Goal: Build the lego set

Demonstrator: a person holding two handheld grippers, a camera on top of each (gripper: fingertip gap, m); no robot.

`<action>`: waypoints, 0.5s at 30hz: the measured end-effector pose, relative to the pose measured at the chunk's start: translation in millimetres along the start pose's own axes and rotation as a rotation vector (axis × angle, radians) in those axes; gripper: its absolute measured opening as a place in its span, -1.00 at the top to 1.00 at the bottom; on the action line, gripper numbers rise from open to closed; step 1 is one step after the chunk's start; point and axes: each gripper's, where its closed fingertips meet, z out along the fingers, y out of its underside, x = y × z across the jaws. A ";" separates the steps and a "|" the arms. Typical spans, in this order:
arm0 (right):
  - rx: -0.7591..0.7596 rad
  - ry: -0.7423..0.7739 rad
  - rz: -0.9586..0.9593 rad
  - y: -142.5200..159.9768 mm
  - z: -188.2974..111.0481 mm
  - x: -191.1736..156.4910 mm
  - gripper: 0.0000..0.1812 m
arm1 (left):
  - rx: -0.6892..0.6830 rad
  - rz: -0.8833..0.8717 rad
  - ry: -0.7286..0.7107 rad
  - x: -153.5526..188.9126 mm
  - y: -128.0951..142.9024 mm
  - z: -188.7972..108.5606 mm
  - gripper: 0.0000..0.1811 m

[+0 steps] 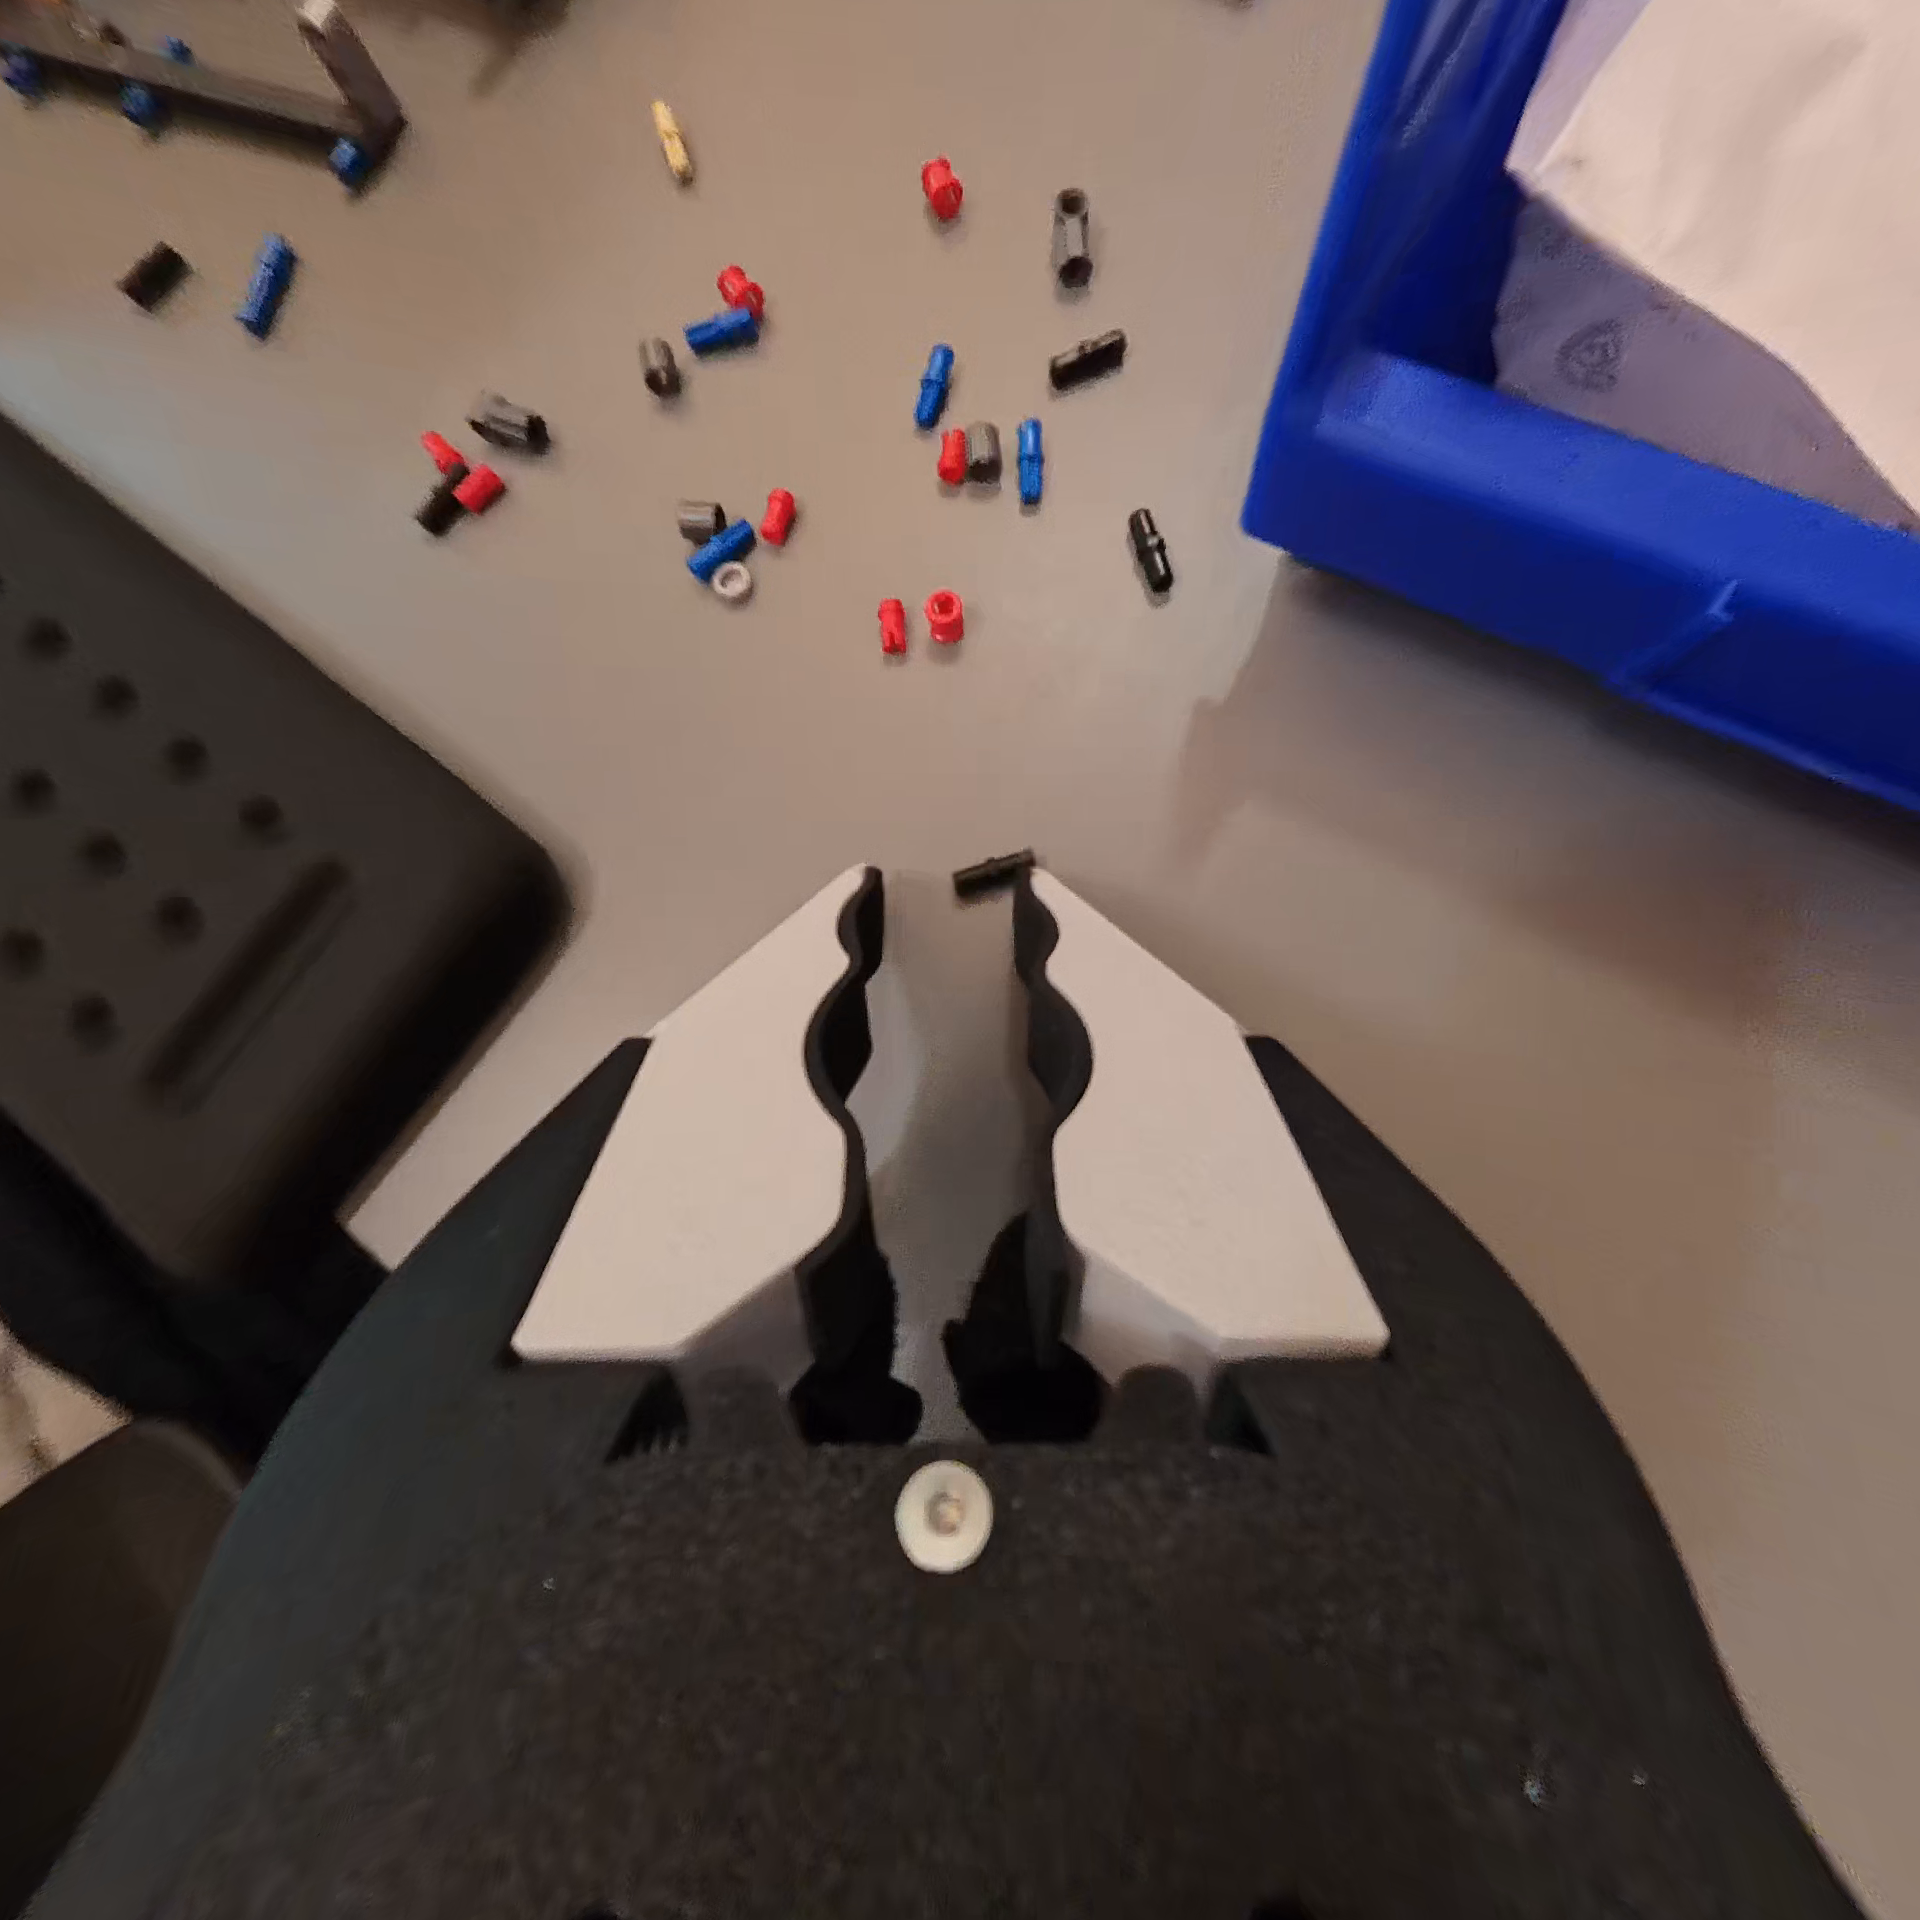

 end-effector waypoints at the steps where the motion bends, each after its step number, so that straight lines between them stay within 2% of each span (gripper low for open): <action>1: -0.008 0.058 -0.016 1.8 0.7 1.8 0.75 | 0.001 0.000 0.002 0.5 -0.4 -0.1 0.93; 4: 0.023 0.181 -0.015 1.0 -5.4 8.7 0.77 | -0.001 -0.002 0.007 1.8 0.1 0.6 0.93; 8: 0.016 0.173 0.012 3.7 -0.7 6.4 0.76 | -0.003 -0.002 0.015 3.9 0.5 1.8 0.93; 15: 0.089 0.189 0.030 -0.2 1.9 11.3 0.97 | -0.006 0.002 0.008 2.4 1.4 1.3 0.93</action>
